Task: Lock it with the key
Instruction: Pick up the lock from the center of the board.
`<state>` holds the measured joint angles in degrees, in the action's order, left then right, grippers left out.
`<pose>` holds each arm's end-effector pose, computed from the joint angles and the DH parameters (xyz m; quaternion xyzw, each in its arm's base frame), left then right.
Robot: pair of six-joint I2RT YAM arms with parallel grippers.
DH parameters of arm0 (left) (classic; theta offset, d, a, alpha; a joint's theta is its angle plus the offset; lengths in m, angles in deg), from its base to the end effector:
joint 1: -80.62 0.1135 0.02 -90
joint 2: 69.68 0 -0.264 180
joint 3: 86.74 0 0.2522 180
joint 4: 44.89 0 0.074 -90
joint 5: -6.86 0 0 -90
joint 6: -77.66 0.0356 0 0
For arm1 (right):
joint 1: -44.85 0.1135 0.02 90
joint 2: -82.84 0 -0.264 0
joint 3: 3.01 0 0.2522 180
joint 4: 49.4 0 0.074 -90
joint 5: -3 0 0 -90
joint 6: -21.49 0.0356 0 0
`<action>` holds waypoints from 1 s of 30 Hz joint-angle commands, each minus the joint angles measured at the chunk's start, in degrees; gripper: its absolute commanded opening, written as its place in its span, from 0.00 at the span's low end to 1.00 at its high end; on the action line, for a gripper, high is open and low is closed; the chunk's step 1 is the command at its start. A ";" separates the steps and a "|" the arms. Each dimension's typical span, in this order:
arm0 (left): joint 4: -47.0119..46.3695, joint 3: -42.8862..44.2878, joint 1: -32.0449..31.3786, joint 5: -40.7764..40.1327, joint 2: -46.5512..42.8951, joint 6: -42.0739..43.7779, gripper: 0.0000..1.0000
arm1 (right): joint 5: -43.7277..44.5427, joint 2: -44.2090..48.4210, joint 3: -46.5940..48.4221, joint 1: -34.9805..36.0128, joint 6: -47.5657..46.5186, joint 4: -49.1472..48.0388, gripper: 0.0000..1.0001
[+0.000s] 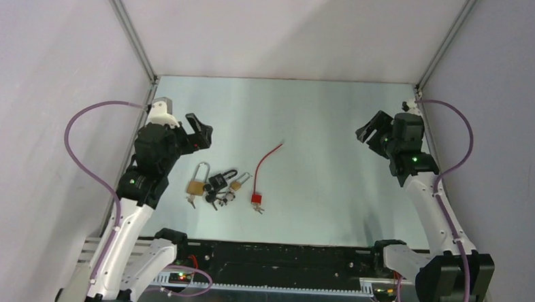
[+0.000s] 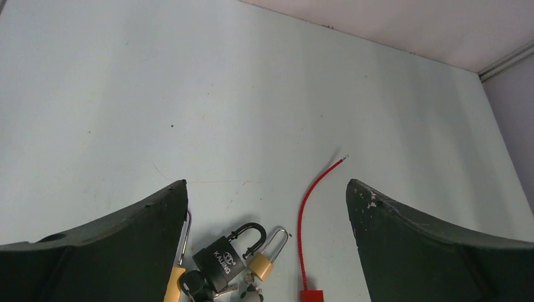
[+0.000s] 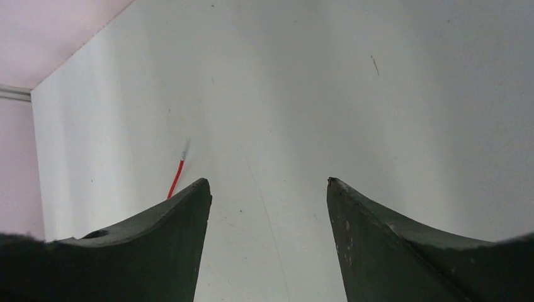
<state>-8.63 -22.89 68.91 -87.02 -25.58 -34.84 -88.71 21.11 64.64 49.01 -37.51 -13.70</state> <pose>0.1697 -0.0327 0.3513 -0.0955 0.7954 -0.1499 0.5794 0.2402 0.0185 0.3176 0.1935 0.8431 0.1638 0.4743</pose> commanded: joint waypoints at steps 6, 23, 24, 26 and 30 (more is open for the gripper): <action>-1.17 0.44 0.34 -1.67 -3.07 -3.61 1.00 | -3.73 -4.41 0.87 2.53 1.52 -1.74 0.72; -1.02 -1.66 0.26 -0.23 -3.78 -3.97 1.00 | 17.16 -22.32 6.50 41.08 6.79 -1.79 0.67; -1.05 -1.92 0.30 -0.33 -3.95 -4.10 1.00 | 18.01 -24.74 7.15 43.88 8.35 -1.56 0.67; -0.98 -2.37 0.28 -0.76 -4.36 -4.34 1.00 | 20.31 -28.19 9.51 47.55 10.38 -1.83 0.66; -0.44 -2.92 0.26 -1.44 -5.56 -4.50 1.00 | 21.28 -34.30 15.09 52.76 10.48 -2.60 0.65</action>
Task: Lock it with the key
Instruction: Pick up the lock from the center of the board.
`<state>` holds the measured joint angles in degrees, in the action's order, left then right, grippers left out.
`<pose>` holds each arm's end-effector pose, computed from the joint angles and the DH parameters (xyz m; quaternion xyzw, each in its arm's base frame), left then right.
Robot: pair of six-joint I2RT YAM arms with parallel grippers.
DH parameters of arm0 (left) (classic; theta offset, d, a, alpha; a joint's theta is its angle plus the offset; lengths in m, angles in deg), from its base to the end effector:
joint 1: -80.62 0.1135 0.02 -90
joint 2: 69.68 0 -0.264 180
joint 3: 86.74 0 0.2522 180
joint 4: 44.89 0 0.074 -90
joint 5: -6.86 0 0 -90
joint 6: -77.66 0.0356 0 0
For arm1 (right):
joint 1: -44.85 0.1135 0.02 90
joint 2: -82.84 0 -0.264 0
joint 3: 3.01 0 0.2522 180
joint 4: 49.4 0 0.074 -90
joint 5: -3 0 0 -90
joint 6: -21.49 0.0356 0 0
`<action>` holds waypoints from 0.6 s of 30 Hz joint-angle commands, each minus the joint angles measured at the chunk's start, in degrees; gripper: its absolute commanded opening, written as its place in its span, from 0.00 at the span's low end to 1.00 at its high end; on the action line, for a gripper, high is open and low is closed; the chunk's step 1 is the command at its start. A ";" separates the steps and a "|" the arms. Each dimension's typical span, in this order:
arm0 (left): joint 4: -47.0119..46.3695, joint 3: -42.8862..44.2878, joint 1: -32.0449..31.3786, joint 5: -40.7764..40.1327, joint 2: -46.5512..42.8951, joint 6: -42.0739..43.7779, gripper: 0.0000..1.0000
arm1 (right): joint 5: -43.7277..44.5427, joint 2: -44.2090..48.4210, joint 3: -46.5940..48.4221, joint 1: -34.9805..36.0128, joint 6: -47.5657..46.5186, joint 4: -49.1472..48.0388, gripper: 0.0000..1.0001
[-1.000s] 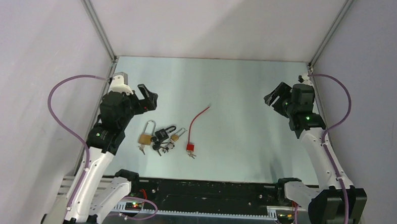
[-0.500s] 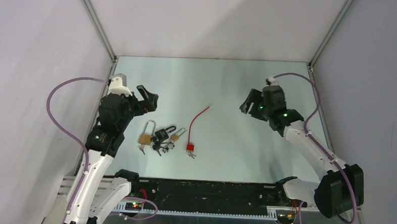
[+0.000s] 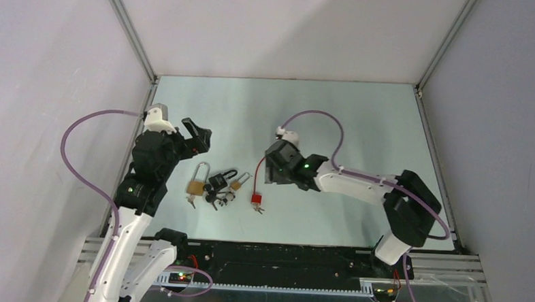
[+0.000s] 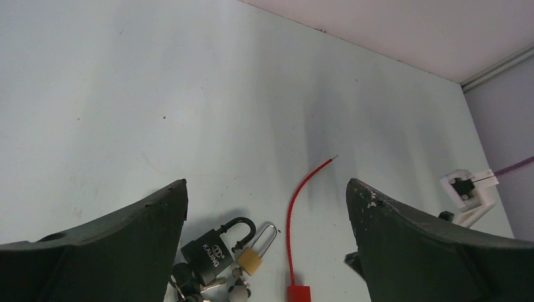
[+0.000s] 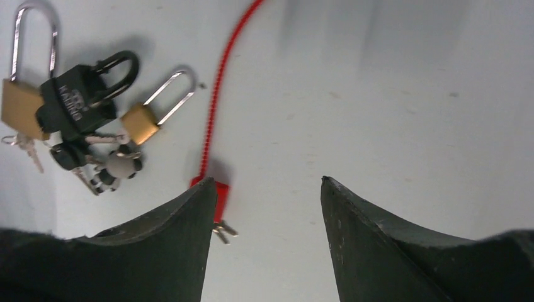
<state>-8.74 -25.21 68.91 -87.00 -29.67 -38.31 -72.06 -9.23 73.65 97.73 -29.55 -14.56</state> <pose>0.1556 -0.0298 0.3481 -0.1186 0.7823 -0.1721 0.5868 0.2137 0.2671 0.2270 -0.0691 0.9309 0.1571 0.3223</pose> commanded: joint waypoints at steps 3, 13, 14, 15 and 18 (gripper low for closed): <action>0.09 -1.08 0.30 -1.76 -2.91 -1.05 1.00 | 5.97 -6.92 9.58 6.02 3.04 -2.40 0.63; 2.66 -1.78 0.27 -3.84 -6.00 -0.23 1.00 | 13.82 -22.43 26.78 10.77 8.56 17.21 0.61; 2.86 -1.86 0.28 -4.40 -6.42 -0.11 1.00 | 13.92 -23.06 27.66 11.20 8.88 17.84 0.62; 3.01 -1.92 0.28 -4.58 -6.56 -0.12 1.00 | 13.95 -24.34 28.13 11.96 9.87 19.52 0.62; 3.39 -2.04 0.30 -5.39 -7.22 0.14 1.00 | 13.72 -26.88 31.24 12.86 13.37 23.66 0.61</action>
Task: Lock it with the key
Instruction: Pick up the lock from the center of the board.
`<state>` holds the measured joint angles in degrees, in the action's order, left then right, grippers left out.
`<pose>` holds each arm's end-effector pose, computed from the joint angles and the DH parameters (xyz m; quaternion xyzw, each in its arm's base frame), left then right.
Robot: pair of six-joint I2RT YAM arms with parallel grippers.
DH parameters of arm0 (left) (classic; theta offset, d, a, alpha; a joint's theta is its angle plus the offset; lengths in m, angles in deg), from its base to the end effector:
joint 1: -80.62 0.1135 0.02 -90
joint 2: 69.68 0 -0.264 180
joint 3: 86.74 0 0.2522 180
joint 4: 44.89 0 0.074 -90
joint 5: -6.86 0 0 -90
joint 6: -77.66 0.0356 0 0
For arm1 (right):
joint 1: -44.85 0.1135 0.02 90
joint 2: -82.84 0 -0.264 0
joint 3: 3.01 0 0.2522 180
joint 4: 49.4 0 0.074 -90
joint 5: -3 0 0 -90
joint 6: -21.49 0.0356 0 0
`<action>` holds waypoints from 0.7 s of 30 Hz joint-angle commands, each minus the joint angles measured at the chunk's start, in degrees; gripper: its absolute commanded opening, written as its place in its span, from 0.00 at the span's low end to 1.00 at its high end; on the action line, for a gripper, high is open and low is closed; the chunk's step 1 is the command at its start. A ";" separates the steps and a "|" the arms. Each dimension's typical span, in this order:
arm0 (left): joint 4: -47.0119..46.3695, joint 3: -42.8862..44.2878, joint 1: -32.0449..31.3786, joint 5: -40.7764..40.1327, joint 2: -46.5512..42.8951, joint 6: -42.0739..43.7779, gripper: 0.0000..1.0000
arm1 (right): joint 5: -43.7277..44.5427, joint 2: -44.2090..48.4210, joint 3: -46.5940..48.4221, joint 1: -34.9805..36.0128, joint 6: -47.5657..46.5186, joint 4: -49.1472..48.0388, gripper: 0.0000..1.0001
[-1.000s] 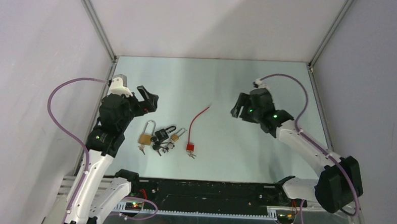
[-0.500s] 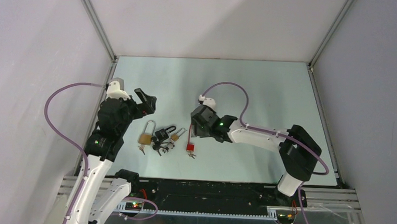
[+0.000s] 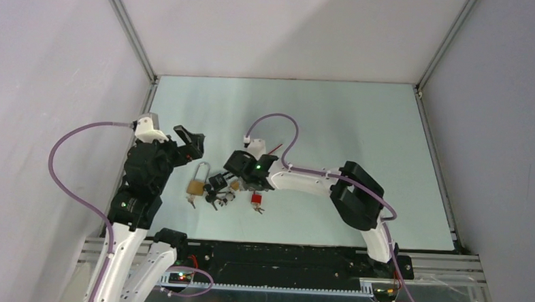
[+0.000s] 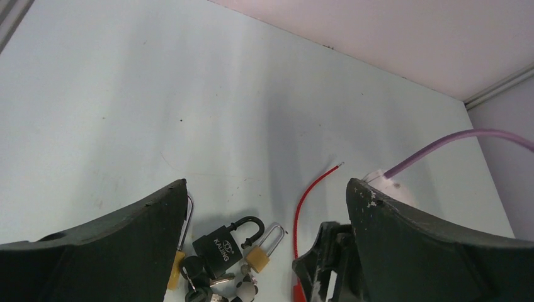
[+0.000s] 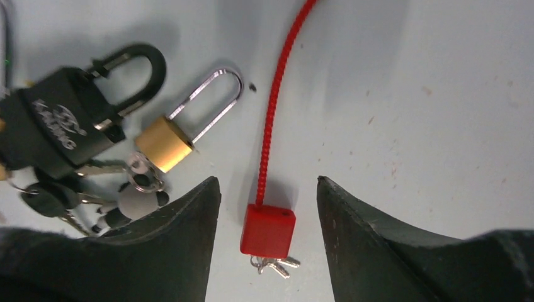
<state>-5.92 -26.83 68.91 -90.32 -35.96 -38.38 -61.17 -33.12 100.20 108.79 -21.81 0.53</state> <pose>0.1315 -0.0227 0.3472 -0.1360 0.7689 -0.1552 0.6051 0.2029 0.3797 0.2010 -0.0898 0.9443 0.0657 0.3096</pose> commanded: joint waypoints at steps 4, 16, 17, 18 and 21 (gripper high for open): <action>1.10 -0.97 0.30 -2.36 -1.82 0.22 1.00 | 1.45 -3.95 4.50 2.06 8.09 9.21 0.54; 1.75 -1.98 0.26 -2.58 -3.01 -0.09 1.00 | -3.37 -4.35 2.75 0.68 13.28 9.26 0.54; 1.80 -2.10 0.27 -2.36 -2.90 -0.18 1.00 | -4.30 -4.35 2.11 0.54 13.89 8.96 0.53; 1.82 -2.16 0.34 -2.20 -2.88 -0.25 1.00 | -4.78 -4.18 1.81 0.19 14.09 8.36 0.53; 2.05 -2.32 0.29 -1.24 -2.51 -0.71 1.00 | -6.10 -3.31 0.56 -0.31 15.01 7.54 0.50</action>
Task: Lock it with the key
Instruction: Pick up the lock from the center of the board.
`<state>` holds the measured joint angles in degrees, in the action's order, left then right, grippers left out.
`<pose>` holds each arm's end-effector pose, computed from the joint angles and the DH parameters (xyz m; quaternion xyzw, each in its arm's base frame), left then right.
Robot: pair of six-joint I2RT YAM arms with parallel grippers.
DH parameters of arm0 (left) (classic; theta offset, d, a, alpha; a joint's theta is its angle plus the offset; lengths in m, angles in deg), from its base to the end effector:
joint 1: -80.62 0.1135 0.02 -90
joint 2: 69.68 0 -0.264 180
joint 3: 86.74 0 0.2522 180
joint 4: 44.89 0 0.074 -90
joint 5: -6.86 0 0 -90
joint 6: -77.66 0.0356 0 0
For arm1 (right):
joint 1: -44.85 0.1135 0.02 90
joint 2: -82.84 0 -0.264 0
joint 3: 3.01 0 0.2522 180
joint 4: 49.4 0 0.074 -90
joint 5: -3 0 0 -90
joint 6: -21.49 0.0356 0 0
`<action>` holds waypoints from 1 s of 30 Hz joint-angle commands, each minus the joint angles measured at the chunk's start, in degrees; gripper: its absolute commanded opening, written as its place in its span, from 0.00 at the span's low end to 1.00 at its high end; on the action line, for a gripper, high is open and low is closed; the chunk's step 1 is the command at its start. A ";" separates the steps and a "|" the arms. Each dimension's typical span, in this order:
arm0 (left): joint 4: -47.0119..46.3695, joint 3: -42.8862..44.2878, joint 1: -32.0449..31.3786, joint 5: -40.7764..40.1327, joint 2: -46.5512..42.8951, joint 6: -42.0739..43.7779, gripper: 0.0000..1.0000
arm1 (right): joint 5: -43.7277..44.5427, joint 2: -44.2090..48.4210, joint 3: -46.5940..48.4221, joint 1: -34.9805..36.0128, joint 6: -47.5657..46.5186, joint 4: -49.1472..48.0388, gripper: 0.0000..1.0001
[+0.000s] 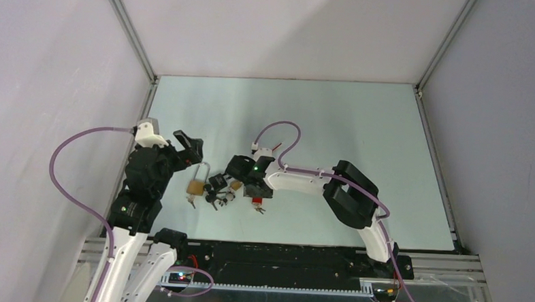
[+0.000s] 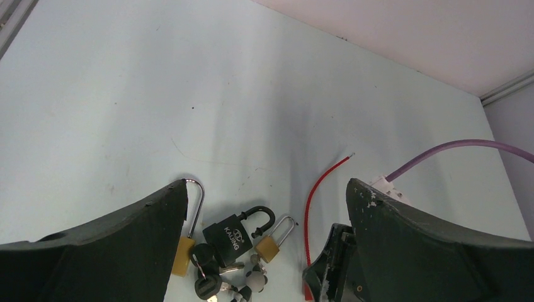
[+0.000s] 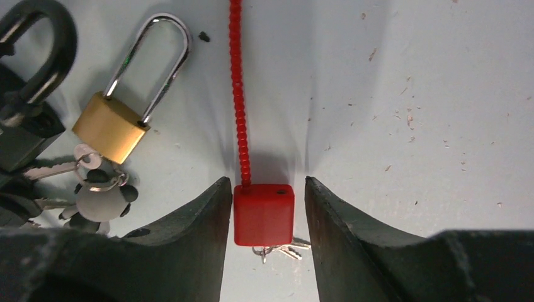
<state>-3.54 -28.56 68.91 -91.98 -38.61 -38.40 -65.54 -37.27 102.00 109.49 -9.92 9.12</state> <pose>0.1227 -0.0198 0.3378 -0.1452 0.7749 -0.1406 0.5989 0.1943 0.3795 0.1734 -0.0248 0.9725 0.0355 0.2287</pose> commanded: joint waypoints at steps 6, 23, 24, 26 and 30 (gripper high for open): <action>-0.27 -1.86 0.29 1.22 1.54 -1.63 1.00 | -4.62 1.25 -2.73 -1.83 2.58 -4.08 0.46; -0.98 -0.50 -0.33 12.93 9.01 -1.71 0.99 | -16.85 14.99 -12.67 -10.54 4.12 -21.10 0.27; -1.15 -0.11 -0.55 13.93 9.84 -1.53 0.99 | -19.55 17.02 -14.01 -12.40 5.45 -22.38 0.27; -2.21 0.48 -1.48 15.26 10.94 -1.24 0.99 | -23.11 19.93 -15.04 -14.69 7.39 -26.20 0.27; -5.60 1.52 -4.82 17.00 12.87 -0.55 0.99 | -25.68 24.95 -16.22 -17.82 10.99 -30.81 0.27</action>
<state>-3.73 -30.76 67.03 -79.44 -26.80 -39.89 -85.35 -19.31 86.13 93.51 -4.00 -11.67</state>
